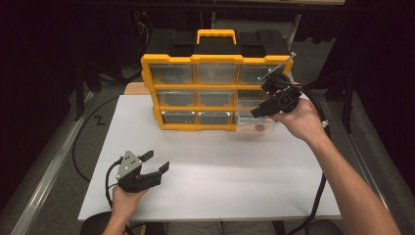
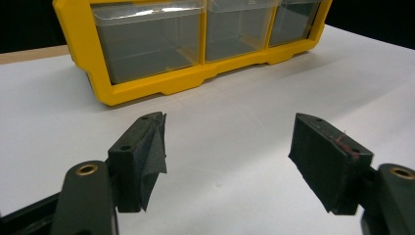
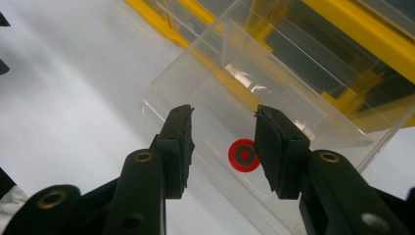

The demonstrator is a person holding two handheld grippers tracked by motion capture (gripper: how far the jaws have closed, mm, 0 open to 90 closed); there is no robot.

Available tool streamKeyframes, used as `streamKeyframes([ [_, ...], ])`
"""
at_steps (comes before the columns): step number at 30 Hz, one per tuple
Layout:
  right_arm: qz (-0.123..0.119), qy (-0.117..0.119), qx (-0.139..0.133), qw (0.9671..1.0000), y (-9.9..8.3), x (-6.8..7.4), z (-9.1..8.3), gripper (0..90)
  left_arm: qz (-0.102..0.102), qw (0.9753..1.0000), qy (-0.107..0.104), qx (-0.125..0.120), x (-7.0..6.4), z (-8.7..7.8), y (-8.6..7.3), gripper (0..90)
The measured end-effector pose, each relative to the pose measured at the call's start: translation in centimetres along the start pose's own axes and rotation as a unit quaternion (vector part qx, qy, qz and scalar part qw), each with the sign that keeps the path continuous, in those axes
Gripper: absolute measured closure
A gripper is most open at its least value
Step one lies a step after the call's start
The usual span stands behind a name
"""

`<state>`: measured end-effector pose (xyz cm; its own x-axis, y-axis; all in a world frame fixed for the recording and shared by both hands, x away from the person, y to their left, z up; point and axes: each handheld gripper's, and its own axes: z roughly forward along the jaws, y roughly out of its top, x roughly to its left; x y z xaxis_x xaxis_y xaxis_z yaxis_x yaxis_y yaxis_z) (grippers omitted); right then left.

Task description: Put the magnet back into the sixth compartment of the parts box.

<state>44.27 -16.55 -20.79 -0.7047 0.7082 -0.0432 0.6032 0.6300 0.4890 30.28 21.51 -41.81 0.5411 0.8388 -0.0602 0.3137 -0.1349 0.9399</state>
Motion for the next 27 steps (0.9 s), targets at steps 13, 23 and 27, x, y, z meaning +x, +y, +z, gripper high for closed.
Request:
streamKeyframes([
  [13,-0.011,0.011,-0.015,0.9998,-1.0,0.8,-0.7,60.7,-0.001,1.0,0.0,0.0,0.0,0.0,0.0,29.2],
  [23,-0.017,0.017,-0.021,0.9995,-1.7,1.2,-1.3,60.7,-0.002,1.0,0.001,-0.001,0.0,0.0,0.0,28.7],
  [27,-0.02,0.019,-0.023,0.9994,-2.0,1.4,-1.3,60.5,-0.003,1.0,0.001,-0.002,0.0,0.0,0.0,28.3],
])
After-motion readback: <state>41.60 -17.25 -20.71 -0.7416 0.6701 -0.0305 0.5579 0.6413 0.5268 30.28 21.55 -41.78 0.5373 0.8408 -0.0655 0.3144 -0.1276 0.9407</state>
